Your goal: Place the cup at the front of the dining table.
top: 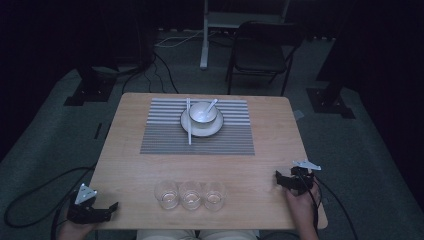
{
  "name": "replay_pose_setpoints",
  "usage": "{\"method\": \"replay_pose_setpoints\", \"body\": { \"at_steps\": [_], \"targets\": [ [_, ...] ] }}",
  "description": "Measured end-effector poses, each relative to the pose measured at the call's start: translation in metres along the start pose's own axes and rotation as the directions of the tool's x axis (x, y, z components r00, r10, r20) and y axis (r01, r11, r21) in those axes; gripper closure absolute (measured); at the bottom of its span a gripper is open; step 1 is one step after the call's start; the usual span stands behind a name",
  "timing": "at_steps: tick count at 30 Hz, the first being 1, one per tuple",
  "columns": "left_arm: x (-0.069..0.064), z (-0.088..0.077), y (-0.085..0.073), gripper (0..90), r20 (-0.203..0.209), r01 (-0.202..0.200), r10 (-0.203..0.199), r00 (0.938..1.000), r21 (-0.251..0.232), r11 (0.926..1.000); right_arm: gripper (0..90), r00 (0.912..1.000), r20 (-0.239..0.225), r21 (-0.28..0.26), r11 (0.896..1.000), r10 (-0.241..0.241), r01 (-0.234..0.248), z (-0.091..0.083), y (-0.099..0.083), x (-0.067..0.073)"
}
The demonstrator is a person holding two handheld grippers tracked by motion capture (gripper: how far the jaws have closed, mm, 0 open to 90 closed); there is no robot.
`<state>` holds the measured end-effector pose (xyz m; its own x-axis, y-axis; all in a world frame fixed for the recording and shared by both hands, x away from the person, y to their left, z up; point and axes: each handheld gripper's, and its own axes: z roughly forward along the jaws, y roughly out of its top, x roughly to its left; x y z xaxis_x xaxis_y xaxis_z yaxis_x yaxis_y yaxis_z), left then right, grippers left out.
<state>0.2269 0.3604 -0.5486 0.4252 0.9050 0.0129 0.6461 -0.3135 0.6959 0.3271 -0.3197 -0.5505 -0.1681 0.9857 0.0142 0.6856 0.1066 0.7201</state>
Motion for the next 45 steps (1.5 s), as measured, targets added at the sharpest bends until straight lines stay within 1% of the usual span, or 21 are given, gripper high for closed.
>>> {"method": "replay_pose_setpoints", "body": {
  "at_steps": [4,7,9,10,14,17,18,21,24,31,33,38,39,40,41,44,45],
  "targets": [
    [0.0,0.0,0.0,0.0,0.002,-0.003,0.003,1.0,0.002,1.0,11.5,1.0,0.0,0.0,1.0,0.0,0.0,0.0,0.0,0.0],
    [0.003,-0.001,-0.002,0.0,0.037,-0.041,0.041,0.9985,-0.009,0.9991,11.5,1.0,0.0,0.0,1.0,0.0,0.0,0.0,0.0,0.0],
    [0.005,-0.002,-0.004,0.0,0.065,-0.067,0.068,0.9956,-0.02,0.9976,11.5,1.0,0.0,0.0,1.0,0.0,0.0,0.0,0.0,0.0],
    [0.005,-0.002,-0.005,0.0,0.07,-0.072,0.073,0.9949,-0.022,0.9972,11.5,1.0,0.0,0.0,1.0,0.0,0.0,0.0,0.0,0.0],
    [0.006,-0.002,-0.005,0.0,0.075,-0.075,0.077,0.9942,-0.022,0.9969,11.5,1.0,0.0,0.0,1.0,0.0,0.0,0.0,0.0,0.0],
    [0.006,-0.002,-0.003,0.0,0.075,-0.079,0.079,0.994,-0.011,0.9968,11.5,1.0,0.0,0.0,1.0,0.0,0.0,0.0,0.0,0.0],
    [0.006,-0.003,-0.003,0.0,0.084,-0.091,0.091,0.9923,-0.004,0.9959,11.6,1.0,0.0,0.0,1.0,0.0,0.0,0.0,0.0,0.0],
    [0.007,-0.003,-0.001,0.0,0.096,-0.102,0.1,0.9903,0.009,0.9948,11.6,1.0,0.0,0.0,1.0,0.0,0.0,0.0,0.0,0.0],
    [0.007,-0.003,-0.002,0.0,0.1,-0.108,0.107,0.9892,0.005,0.9942,11.5,1.0,0.0,0.0,1.0,0.0,0.0,0.0,0.0,0.0],
    [0.004,-0.004,0.0,0.0,0.105,-0.117,0.115,0.9878,0.015,0.993,11.6,1.0,0.0,0.0,1.0,0.0,0.0,0.0,0.0,0.0],
    [0.004,-0.005,0.001,0.0,0.121,-0.114,0.111,0.9863,0.012,0.9934,11.6,1.0,0.0,0.0,1.0,0.0,0.0,0.0,0.0,0.0],
    [0.001,-0.006,0.003,0.0,0.124,-0.127,0.124,0.9845,0.018,0.9917,11.6,1.0,0.0,0.0,1.0,0.0,0.0,0.0,0.0,0.0],
    [0.001,-0.006,0.003,0.0,0.122,-0.127,0.124,0.9848,0.018,0.9918,11.6,1.0,0.0,0.0,1.0,0.0,0.0,0.0,0.0,0.0],
    [0.0,-0.007,0.004,0.0,0.114,-0.137,0.134,0.9844,0.017,0.9904,11.6,1.0,0.0,0.0,1.0,0.0,0.0,0.0,0.0,0.0],
    [-0.001,-0.007,0.005,0.0,0.119,-0.138,0.135,0.9836,0.013,0.9903,11.6,1.0,0.0,-0.001,1.0,0.0,0.0,0.0,0.0,0.0],
    [-0.002,-0.008,0.006,0.0,0.115,-0.145,0.143,0.983,0.011,0.9894,11.6,1.0,0.0,0.0,1.0,0.0,0.0,0.0,0.0,0.0],
    [-0.004,-0.008,0.007,0.0,0.123,-0.144,0.142,0.9821,0.011,0.9895,11.6,1.0,0.0,0.0,1.0,0.0,0.0,0.0,0.0,0.0]
  ]
}}
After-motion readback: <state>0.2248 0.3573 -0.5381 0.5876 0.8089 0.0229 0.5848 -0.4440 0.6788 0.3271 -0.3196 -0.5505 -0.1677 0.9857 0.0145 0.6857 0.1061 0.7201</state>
